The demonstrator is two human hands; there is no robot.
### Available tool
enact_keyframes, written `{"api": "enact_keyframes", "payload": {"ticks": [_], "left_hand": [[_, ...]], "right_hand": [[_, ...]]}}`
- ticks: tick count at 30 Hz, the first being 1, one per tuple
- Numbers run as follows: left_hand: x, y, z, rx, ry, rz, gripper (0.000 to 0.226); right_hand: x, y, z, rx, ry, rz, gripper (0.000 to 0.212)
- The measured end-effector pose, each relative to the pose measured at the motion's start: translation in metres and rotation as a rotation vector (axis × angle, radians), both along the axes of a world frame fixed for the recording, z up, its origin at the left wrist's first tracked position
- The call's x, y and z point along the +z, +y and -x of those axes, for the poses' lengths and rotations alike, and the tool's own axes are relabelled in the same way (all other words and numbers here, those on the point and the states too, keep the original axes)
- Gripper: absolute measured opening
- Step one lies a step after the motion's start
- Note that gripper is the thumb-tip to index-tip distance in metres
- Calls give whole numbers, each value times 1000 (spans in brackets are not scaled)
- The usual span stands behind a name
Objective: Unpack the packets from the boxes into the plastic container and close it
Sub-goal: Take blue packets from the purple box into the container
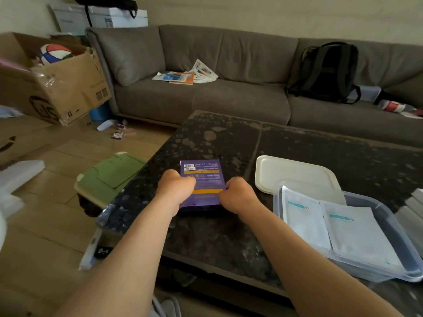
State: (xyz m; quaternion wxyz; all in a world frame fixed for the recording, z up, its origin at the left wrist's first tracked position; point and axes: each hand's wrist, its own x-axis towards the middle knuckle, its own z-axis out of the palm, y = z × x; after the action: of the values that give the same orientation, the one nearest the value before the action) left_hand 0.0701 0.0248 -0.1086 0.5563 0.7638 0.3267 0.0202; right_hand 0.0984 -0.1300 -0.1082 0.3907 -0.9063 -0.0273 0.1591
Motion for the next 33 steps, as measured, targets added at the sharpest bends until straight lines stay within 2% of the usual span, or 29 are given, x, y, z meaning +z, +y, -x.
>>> {"api": "enact_keyframes", "payload": {"ticks": [4, 7, 11, 13, 16, 20, 24, 27, 29, 33], "left_hand": [[-1, 1, -5, 94, -39, 62, 13], [3, -3, -4, 102, -53, 174, 17], [11, -22, -1, 65, -80, 442, 27], [18, -34, 1, 48, -106, 594, 29], [33, -60, 5, 13, -183, 824, 31], [45, -107, 22, -102, -287, 1017, 25], [49, -144, 32, -263, -362, 1065, 31], [46, -161, 31, -316, -403, 1041, 46], [42, -171, 28, -332, -424, 1023, 47], [36, -189, 20, -333, -462, 1009, 50]], "right_hand": [[6, 0, -4, -146, 12, -169, 11], [19, -1, -7, -240, 60, -378, 1], [46, -20, -8, -291, -28, -508, 12], [60, -38, -6, -333, -40, -590, 27], [77, -73, 0, -340, -7, -769, 26], [87, -127, 5, -348, -15, -886, 28], [85, -168, 10, -342, -77, -908, 25], [84, -187, 18, -337, -112, -901, 23], [84, -195, 23, -316, -108, -902, 26], [78, -207, 32, -260, -151, -702, 45]]}}
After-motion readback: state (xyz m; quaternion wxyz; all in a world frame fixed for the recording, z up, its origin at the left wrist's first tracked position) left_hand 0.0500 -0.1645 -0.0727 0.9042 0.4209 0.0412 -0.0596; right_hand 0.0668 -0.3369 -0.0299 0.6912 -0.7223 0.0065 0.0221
